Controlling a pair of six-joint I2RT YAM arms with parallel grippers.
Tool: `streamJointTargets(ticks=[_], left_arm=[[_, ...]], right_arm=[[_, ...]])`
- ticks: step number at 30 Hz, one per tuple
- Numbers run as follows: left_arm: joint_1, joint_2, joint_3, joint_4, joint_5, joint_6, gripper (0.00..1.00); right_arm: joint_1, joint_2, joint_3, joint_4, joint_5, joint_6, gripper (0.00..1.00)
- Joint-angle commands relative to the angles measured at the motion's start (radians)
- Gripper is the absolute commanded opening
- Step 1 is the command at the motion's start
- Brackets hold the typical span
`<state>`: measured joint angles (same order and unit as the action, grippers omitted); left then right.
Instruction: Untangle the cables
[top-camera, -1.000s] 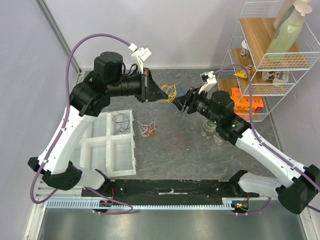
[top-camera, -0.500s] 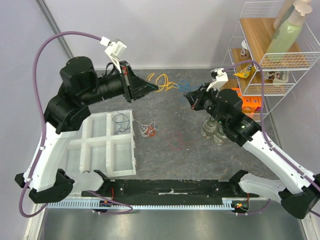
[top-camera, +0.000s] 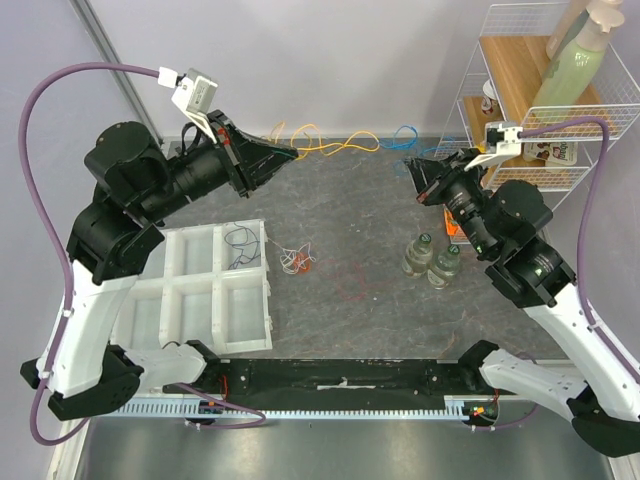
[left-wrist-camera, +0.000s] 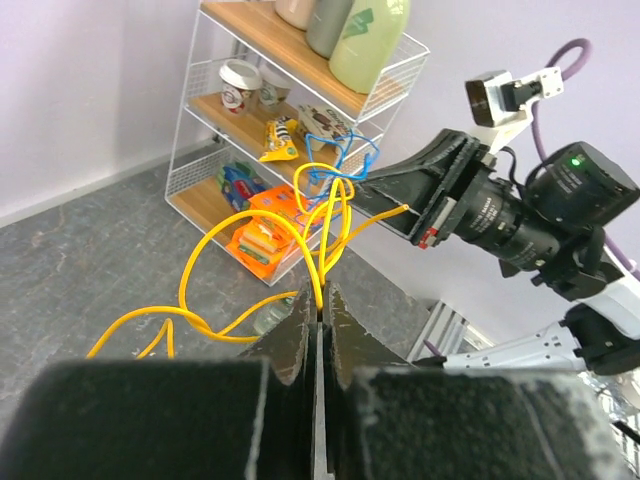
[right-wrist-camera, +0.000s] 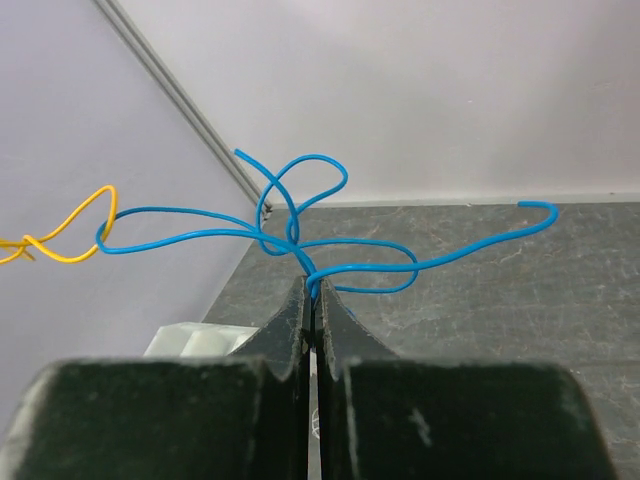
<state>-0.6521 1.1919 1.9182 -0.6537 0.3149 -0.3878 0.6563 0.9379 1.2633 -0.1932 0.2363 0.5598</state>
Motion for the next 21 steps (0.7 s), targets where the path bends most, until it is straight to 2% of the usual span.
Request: streamJointTargets(ticks=[1,12,21], left_arm=[[-0.001,-0.028,0.010,0.051,-0.097,0.072,0.02],[0.000,-0.064,0.002,0.052,-0.270,0.150,0.02],[-0.004,-0.064,-0.008,0.055,-0.229,0.136,0.02]], right_arm=[[-0.003,-0.025,0.042,-0.020,0.106,-0.021,0.00],[-0.003,-0.048,0.208,-0.124,0.325,-0.210,0.00],[-0.003,-0.034,0.300,-0.166,0.367,-0.287,0.00]])
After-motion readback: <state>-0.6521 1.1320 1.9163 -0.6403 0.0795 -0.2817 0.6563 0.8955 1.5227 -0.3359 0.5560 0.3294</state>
